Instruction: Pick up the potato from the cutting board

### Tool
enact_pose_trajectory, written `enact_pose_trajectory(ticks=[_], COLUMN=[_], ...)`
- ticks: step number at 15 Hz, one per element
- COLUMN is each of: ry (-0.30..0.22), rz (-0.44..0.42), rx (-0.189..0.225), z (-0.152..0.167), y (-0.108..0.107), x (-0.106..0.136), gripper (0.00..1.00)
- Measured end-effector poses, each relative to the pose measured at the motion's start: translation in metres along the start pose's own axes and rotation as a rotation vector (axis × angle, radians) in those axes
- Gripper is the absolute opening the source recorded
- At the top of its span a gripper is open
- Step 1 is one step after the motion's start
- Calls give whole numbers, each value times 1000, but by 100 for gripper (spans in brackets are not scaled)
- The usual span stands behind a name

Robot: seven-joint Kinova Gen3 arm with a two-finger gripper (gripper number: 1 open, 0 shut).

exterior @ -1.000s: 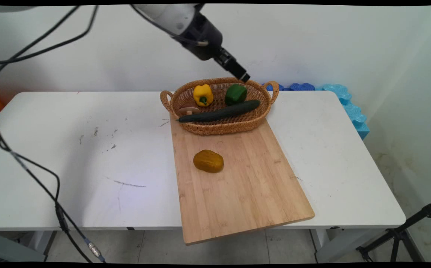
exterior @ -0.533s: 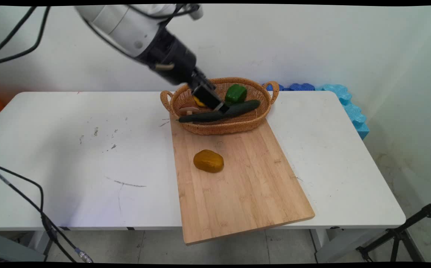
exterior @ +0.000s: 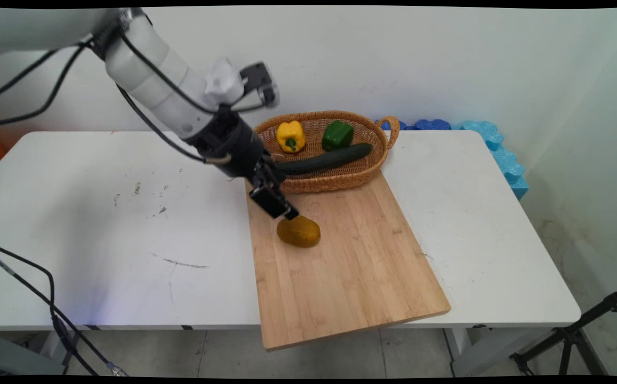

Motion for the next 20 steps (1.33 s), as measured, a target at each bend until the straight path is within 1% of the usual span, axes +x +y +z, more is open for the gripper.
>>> enact_pose_trajectory(ticks=[3,6,9,12,16,18,19,20], ry=[-73,-113,-130,-142,-150,-153,-155,-155], rz=[108,194,251,303,347,361,369,374], rx=[21,24,22,9,-3,-7,-9,-12], z=[28,60,84,109,131,137,141,143], y=[-15,-29,-37,-43,-47,-48,-48,-48], x=[-9,-10,-7,-4,0,0,1,1], gripper=[100,100,100,100,100,100,0,0])
